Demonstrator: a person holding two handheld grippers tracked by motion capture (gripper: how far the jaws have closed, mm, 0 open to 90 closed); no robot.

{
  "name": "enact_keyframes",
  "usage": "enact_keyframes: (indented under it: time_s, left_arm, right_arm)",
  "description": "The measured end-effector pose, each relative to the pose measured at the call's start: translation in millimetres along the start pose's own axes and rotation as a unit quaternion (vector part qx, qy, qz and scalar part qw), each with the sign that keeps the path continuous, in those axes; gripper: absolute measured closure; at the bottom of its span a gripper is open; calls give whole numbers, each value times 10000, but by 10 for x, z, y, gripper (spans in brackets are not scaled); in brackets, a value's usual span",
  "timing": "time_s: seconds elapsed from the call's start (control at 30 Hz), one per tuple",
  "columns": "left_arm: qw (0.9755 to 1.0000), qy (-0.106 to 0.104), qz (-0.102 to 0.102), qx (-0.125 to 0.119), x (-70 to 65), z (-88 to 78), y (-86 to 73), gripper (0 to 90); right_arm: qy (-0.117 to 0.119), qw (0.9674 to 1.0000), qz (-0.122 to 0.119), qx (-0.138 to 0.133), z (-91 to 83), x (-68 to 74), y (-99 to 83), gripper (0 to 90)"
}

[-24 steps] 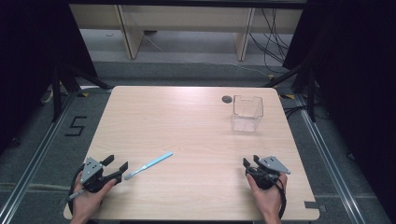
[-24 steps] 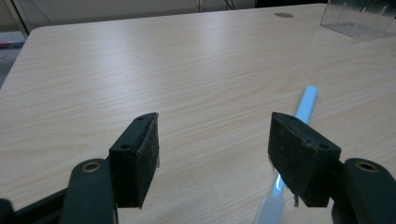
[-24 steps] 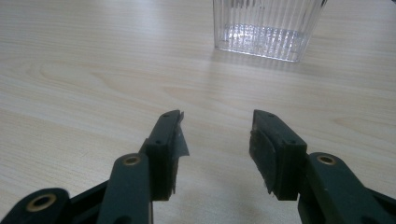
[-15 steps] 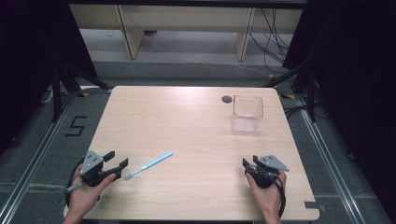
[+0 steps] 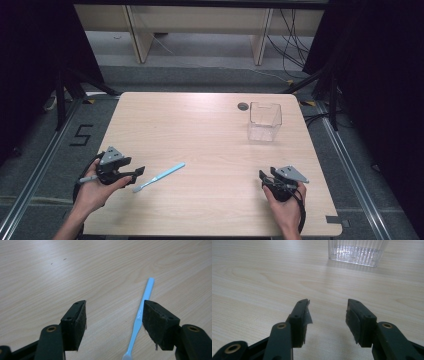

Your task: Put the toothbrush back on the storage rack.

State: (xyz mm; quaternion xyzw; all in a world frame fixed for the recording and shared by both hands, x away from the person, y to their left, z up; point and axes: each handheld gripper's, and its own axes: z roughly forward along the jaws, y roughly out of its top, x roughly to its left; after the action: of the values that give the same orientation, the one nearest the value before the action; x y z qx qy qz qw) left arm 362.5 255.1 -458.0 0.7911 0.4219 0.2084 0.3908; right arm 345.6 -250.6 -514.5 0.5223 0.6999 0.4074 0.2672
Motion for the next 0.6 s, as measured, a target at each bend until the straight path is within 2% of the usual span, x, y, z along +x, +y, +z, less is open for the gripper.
enact_keyframes:
  time_s: [0.03, 0.07, 0.1, 0.13, 0.17, 0.33, 0.37, 0.4, 0.43, 0.47, 0.5, 0.57, 0.6]
  left_arm:
    - [10000, -52, -51, 27, -3, 5, 11, 353]
    - [9999, -22, -19, 97, -3, 1, 26, 353]
    - [10000, -40, -63, 32, -11, 18, 31, 354]
    - [9998, -106, -28, 137, -3, 15, 45, 354]
    - [9998, -104, -83, 149, -13, 24, 53, 354]
    - [9993, -171, -55, 334, -10, 36, 86, 355]
    - [9987, -192, 28, 463, 2, 28, 99, 359]
    - [9984, -211, 23, 521, -3, 32, 111, 363]
    - [9974, -221, 137, 678, 5, 23, 132, 369]
    - [9964, -289, 221, 770, 11, 28, 153, 375]
    - [9956, -306, 278, 842, 7, 36, 172, 380]
    - [9943, -390, 257, 963, -12, 62, 209, 382]
    - [9930, -430, 301, 1058, -17, 75, 230, 382]
  right_arm:
    - [-8, 10000, -21, 14, 1, -2, -1, 530]
    - [-9, 10000, -21, 12, 2, -2, -1, 530]
    - [32, 10000, 28, 30, 1, 3, 0, 530]
    - [77, 9999, 68, -14, 4, 7, -2, 530]
    - [73, 9999, 78, -14, 5, 9, -2, 530]
    - [93, 9999, 91, 2, 4, 12, 1, 530]
    - [92, 9999, 87, 11, 4, 11, 1, 530]
    - [99, 9999, 85, 21, 5, 9, 2, 530]
    - [35, 10000, 23, 3, 2, 4, 3, 530]
    - [50, 9998, 213, -21, 10, 28, -3, 530]
    - [25, 9998, 220, 3, 11, 28, -3, 530]
    - [24, 9997, 232, 5, 12, 25, -3, 529]
    - [8, 9997, 227, 113, -12, 22, 4, 529]
